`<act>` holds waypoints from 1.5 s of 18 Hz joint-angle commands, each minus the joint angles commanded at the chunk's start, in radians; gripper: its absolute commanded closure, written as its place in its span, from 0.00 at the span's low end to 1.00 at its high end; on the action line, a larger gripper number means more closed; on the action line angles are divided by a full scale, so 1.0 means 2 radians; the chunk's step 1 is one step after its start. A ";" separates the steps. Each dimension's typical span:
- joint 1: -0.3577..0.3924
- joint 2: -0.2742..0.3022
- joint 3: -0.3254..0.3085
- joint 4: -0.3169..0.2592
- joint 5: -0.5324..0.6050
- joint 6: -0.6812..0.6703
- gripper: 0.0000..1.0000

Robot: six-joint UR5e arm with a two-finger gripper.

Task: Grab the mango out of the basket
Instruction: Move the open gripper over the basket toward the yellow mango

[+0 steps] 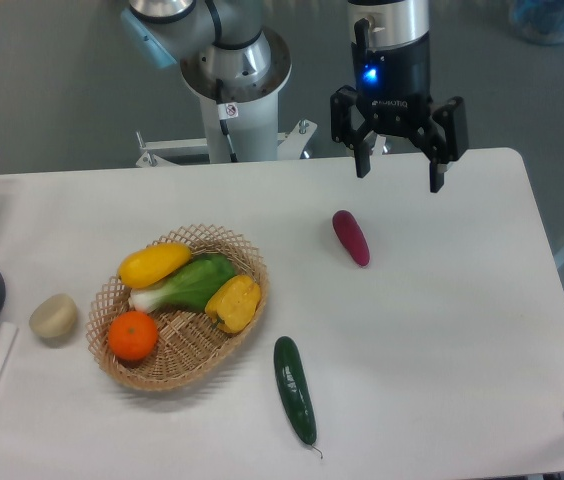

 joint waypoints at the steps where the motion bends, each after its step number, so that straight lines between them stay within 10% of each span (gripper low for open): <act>1: -0.001 -0.001 0.000 0.001 0.000 0.001 0.00; 11: -0.003 0.001 -0.028 0.001 -0.001 0.000 0.00; 14: -0.005 0.005 -0.061 0.044 -0.005 -0.007 0.00; 27: -0.028 -0.007 -0.087 0.061 -0.081 -0.159 0.00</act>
